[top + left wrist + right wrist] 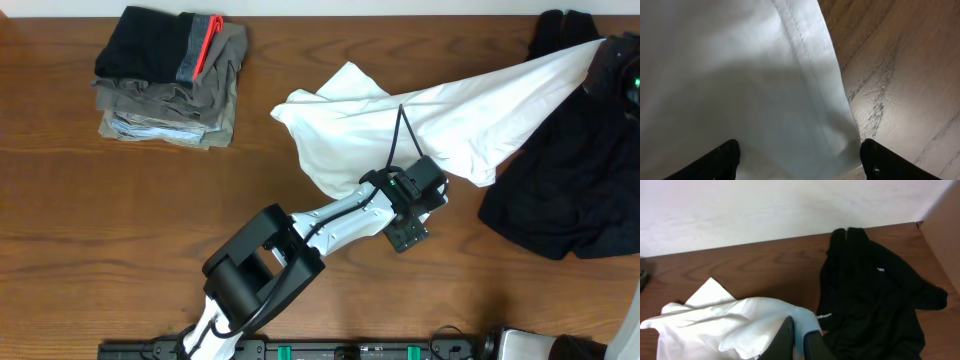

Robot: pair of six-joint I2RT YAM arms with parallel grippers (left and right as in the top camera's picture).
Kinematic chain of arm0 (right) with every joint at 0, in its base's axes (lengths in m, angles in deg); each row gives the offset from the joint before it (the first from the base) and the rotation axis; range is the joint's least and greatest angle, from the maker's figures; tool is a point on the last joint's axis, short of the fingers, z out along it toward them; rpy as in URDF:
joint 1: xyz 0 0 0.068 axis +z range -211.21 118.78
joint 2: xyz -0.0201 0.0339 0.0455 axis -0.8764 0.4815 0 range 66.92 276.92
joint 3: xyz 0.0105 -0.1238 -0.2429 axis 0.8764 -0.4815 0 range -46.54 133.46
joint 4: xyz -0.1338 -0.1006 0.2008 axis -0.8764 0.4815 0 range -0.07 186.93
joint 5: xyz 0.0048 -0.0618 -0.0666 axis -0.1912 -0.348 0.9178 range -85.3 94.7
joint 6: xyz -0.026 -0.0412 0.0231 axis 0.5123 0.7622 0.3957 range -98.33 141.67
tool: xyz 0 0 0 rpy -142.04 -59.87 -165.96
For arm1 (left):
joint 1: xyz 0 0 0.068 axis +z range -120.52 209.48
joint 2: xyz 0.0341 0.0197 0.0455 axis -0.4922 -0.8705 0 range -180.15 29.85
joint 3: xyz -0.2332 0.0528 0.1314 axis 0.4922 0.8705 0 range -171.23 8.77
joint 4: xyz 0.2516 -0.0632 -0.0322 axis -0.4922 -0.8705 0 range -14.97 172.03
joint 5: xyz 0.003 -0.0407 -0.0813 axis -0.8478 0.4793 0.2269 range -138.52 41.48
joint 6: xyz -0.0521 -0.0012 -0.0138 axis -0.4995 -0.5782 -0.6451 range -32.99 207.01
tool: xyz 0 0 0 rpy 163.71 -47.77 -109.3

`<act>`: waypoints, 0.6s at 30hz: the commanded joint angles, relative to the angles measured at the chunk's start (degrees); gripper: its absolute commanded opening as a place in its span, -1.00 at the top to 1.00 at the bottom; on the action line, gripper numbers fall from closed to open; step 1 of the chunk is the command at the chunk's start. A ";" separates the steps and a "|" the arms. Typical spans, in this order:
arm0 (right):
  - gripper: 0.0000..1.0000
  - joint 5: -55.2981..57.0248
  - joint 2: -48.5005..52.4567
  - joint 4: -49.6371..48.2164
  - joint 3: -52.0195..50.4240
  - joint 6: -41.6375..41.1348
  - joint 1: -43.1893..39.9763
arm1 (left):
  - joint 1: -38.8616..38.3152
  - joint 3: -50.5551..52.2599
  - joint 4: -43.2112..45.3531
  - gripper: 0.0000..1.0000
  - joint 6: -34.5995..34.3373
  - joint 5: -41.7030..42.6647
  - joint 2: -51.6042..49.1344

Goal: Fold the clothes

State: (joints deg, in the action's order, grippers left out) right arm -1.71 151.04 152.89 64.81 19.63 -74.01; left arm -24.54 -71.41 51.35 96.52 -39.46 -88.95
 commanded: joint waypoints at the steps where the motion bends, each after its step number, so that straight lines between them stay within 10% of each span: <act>1: 0.90 0.63 0.33 -0.13 0.33 0.85 -0.44 | -0.63 -0.42 -0.57 -0.56 1.62 1.46 -0.85; 12: 0.90 0.61 0.33 -0.13 0.33 0.83 -0.42 | -2.19 -0.42 -0.92 -0.55 5.88 1.84 -1.11; 18: 0.91 0.61 0.33 -0.11 0.33 0.83 -0.42 | -2.21 -0.42 -0.90 -0.10 5.88 1.84 -1.42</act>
State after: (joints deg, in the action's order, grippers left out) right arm -1.67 151.04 152.89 64.81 19.63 -74.01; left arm -26.83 -71.41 50.57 101.51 -38.15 -88.95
